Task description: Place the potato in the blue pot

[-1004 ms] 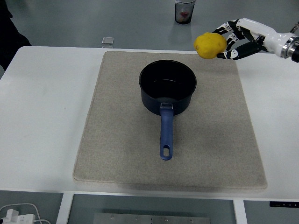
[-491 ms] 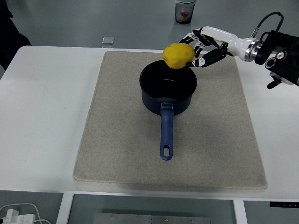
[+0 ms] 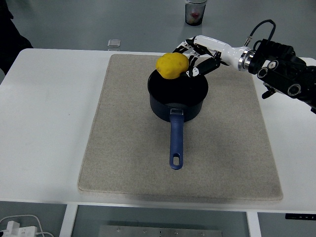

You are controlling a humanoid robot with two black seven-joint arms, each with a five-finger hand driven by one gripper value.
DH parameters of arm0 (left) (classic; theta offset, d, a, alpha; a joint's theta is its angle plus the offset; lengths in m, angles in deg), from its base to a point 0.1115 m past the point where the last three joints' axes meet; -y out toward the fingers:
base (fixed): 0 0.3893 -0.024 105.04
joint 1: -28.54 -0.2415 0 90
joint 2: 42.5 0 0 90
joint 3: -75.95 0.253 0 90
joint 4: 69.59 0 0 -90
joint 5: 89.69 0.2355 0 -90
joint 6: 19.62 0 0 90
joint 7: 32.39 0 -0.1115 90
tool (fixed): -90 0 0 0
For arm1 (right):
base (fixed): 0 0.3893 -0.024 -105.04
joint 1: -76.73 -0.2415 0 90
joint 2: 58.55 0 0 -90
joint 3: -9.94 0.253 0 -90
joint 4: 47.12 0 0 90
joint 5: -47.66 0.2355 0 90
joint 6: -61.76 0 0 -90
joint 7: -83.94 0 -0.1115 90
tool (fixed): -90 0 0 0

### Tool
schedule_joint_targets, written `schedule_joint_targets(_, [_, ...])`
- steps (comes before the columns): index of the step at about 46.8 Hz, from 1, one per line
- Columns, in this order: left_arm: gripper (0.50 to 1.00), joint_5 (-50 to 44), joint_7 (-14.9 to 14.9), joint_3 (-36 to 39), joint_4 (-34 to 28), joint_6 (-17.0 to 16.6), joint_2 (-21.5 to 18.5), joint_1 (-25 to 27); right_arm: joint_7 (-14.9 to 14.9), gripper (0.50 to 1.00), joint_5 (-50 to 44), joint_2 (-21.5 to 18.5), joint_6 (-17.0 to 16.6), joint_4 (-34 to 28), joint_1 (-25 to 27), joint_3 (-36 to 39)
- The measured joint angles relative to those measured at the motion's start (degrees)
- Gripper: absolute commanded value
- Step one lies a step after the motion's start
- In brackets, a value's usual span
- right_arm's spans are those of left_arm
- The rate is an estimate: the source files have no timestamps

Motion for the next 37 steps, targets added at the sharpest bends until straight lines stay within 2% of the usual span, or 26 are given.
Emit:
schedule_joint_targets(23, [0.996,0.0,0.0,0.0,0.01,-0.02,0.0,0.0,-0.16,0.506,0.05,-0.56,1.05,-0.03,2.69,0.65])
schedule_joint_targets(24, [0.996,0.0,0.0,0.0,0.01,-0.02,0.0,0.0,-0.14,0.551,0.09,-0.56,1.04,-0.03,2.69,0.65])
schedule_joint_targets(26, [0.996,0.0,0.0,0.0,0.01,-0.02,0.0,0.0,-0.08,0.59,0.14,-0.56,1.01,-0.03,2.69,0.65])
schedule_joint_targets(27, [0.996,0.0,0.0,0.0,0.01,-0.02,0.0,0.0,-0.06,0.633,0.25,-0.56,1.0,-0.01,2.69,0.65])
schedule_joint_targets(29, [0.996,0.0,0.0,0.0,0.01,-0.02,0.0,0.01,-0.03,0.832,0.62,-0.56,0.95,0.0,2.7,0.65])
schedule_joint_targets(30, [0.996,0.0,0.0,0.0,0.01,-0.02,0.0,0.01,-0.02,0.894,0.89,-0.53,0.75,0.01,2.7,0.65])
schedule_joint_targets(33, [0.996,0.0,0.0,0.0,0.01,-0.02,0.0,0.01,-0.01,0.923,1.93,-0.41,0.37,0.03,2.7,0.72])
schedule_joint_targets(37, [0.996,0.0,0.0,0.0,0.01,-0.04,0.0,0.0,-0.01,0.928,3.17,-0.4,0.12,0.05,2.7,0.74])
